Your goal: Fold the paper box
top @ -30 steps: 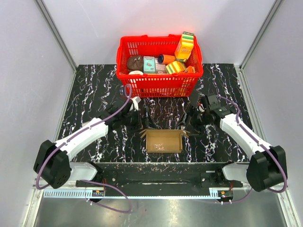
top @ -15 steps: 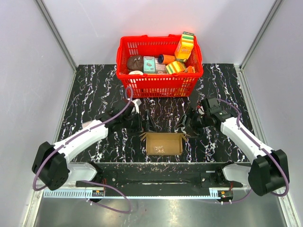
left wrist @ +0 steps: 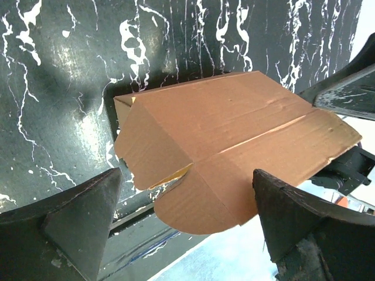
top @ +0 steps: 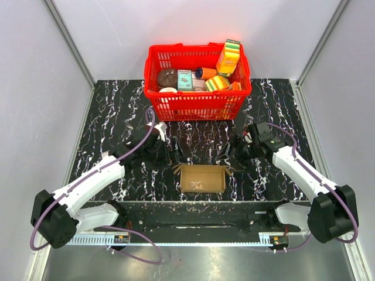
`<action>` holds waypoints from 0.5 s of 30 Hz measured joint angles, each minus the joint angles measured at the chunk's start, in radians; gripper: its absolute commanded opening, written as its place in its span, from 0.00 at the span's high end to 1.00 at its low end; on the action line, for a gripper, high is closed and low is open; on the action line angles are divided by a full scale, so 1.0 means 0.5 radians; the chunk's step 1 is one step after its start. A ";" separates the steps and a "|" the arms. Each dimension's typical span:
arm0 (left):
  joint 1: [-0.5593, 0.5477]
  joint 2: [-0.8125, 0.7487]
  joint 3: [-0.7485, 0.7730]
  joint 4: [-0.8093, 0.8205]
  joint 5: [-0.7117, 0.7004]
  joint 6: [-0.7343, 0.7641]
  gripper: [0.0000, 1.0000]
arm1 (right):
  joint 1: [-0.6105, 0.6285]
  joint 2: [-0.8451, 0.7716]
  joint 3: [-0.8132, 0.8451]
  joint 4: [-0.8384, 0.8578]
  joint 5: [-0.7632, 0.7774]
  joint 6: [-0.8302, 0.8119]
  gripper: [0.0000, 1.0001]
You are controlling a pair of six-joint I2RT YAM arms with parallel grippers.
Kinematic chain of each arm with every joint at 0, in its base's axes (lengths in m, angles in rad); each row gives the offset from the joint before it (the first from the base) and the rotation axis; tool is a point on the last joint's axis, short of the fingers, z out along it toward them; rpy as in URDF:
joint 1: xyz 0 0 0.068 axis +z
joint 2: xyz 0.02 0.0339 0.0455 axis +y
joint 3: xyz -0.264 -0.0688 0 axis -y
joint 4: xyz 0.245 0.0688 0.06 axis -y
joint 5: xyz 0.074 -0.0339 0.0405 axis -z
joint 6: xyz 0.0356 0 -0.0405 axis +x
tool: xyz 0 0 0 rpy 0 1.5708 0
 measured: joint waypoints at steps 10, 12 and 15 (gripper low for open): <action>0.000 0.042 -0.089 0.056 0.001 -0.074 0.01 | 0.009 0.000 -0.002 0.005 0.011 0.000 0.11; 0.000 0.061 -0.089 0.075 0.002 -0.092 0.01 | 0.009 -0.002 -0.011 0.009 0.011 0.000 0.11; -0.005 0.095 -0.089 0.108 0.005 -0.115 0.01 | 0.009 -0.002 -0.024 0.013 0.011 0.001 0.11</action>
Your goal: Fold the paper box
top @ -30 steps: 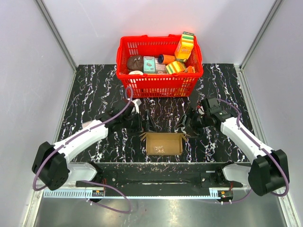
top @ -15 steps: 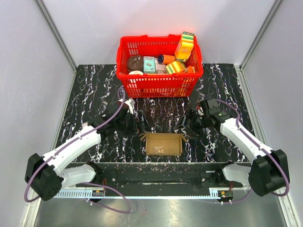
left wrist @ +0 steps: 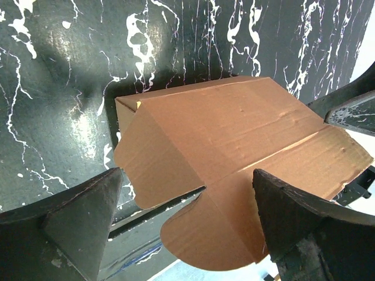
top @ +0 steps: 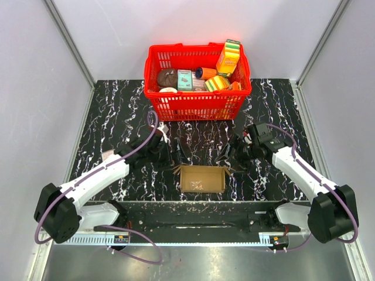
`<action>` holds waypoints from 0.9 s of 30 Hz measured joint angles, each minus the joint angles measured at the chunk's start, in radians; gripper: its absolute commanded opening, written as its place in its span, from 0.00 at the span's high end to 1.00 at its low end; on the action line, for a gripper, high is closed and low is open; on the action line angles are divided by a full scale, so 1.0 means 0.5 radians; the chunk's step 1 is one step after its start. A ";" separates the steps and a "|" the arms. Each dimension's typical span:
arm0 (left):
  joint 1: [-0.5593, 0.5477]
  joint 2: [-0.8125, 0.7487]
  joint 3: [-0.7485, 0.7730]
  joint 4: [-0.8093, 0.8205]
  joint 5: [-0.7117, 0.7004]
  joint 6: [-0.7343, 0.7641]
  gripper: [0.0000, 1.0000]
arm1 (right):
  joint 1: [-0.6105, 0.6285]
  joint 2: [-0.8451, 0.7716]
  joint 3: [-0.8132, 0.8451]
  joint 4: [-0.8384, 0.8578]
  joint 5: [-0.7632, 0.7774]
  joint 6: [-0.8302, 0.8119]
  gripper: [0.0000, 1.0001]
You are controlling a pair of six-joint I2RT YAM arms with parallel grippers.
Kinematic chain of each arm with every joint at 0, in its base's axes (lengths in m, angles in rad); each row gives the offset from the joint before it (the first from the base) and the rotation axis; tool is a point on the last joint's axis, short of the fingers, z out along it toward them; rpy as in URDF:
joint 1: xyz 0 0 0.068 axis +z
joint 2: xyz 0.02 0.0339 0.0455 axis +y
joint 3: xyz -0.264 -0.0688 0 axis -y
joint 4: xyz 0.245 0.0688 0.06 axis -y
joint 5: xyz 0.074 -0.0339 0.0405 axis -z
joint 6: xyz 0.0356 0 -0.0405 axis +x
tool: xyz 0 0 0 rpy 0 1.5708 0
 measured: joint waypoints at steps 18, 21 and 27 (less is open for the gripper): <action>-0.148 0.082 0.000 0.148 0.014 -0.113 0.01 | 0.040 -0.001 -0.015 0.035 -0.001 0.025 0.12; -0.178 0.086 0.000 0.163 0.015 -0.144 0.01 | 0.067 -0.001 -0.017 0.053 0.000 0.042 0.11; -0.223 0.119 0.000 0.205 0.014 -0.184 0.01 | 0.134 0.000 -0.020 0.082 0.017 0.079 0.12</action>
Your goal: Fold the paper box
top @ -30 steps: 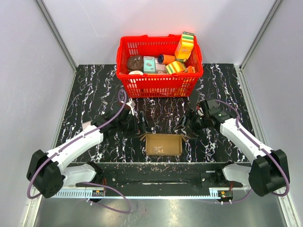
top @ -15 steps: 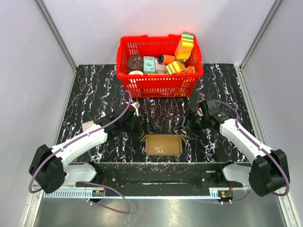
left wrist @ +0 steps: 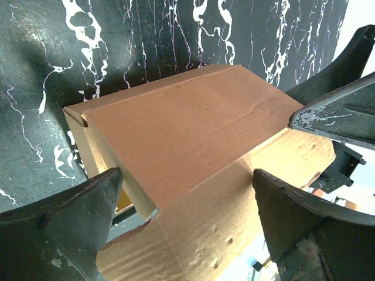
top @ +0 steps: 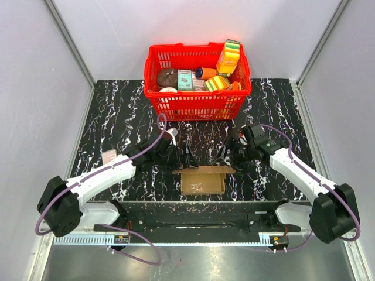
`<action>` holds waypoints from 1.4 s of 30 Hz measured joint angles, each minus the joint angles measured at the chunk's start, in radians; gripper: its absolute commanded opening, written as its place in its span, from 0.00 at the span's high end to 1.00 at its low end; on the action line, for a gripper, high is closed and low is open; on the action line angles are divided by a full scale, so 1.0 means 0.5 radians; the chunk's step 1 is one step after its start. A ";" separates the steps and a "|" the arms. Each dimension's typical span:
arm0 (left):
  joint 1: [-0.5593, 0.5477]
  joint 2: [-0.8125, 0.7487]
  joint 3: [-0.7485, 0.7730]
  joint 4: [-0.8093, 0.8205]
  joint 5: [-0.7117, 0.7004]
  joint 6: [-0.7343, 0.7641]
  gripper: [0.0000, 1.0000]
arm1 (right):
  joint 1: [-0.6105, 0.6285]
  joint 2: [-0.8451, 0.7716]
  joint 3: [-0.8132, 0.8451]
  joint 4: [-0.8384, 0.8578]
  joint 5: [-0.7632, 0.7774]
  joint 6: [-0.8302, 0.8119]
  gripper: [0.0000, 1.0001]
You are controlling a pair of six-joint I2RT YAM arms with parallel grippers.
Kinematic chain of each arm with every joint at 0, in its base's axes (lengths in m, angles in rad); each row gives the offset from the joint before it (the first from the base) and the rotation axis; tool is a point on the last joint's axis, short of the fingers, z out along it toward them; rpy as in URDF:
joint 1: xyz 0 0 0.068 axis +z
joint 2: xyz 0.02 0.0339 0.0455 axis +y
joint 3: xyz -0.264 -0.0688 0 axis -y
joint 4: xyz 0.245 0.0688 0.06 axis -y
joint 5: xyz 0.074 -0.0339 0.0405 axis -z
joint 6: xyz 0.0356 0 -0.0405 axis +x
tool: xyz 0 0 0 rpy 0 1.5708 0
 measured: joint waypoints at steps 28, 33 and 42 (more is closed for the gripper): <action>-0.027 0.002 -0.031 0.068 0.014 -0.031 0.01 | 0.050 0.044 0.105 -0.124 0.079 -0.058 0.12; -0.028 0.002 -0.031 0.089 0.016 -0.031 0.01 | 0.050 0.046 0.131 -0.167 0.088 -0.087 0.12; -0.028 0.002 -0.031 0.091 0.016 -0.028 0.01 | 0.050 0.085 0.198 -0.233 0.091 -0.130 0.12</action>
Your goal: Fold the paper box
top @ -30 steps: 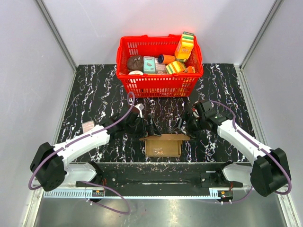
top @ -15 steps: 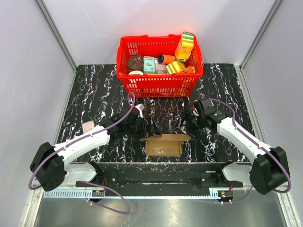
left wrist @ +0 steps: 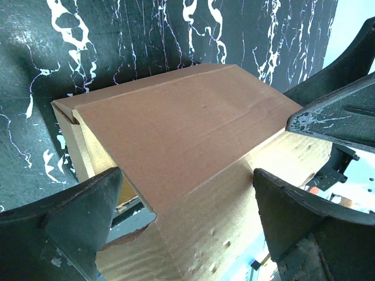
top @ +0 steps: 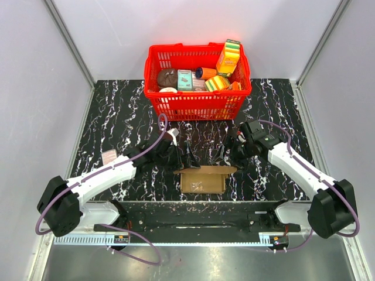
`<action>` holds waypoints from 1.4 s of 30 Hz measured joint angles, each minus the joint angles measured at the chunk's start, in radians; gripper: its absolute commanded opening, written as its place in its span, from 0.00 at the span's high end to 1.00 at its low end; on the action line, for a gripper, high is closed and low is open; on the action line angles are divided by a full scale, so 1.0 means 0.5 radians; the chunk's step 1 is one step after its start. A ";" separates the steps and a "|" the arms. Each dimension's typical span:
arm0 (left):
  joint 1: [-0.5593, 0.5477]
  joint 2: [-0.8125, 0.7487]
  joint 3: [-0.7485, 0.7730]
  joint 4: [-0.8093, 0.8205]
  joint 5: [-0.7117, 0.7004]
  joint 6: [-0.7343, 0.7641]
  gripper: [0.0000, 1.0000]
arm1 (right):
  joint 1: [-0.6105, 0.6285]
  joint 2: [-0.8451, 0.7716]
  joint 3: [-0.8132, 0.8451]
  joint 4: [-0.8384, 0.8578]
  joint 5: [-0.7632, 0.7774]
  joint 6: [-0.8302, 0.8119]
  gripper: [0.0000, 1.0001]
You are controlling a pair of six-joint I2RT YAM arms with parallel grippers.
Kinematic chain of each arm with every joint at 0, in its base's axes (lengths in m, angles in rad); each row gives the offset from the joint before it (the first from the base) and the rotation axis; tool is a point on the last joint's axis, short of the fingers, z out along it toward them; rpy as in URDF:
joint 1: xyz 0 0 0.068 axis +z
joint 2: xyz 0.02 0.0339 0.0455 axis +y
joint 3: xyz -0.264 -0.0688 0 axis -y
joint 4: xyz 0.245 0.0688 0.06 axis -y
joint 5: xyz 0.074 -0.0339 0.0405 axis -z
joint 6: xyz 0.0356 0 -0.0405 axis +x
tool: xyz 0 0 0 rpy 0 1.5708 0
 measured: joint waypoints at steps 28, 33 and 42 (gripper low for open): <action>-0.002 0.037 0.000 0.055 0.063 -0.002 0.01 | 0.046 0.021 -0.086 0.311 -0.129 0.262 0.13; -0.002 0.037 0.000 0.057 0.074 -0.001 0.01 | 0.048 0.034 -0.085 0.310 -0.129 0.260 0.13; -0.005 0.037 -0.021 0.056 0.082 0.025 0.01 | 0.052 0.046 -0.085 0.294 -0.111 0.224 0.13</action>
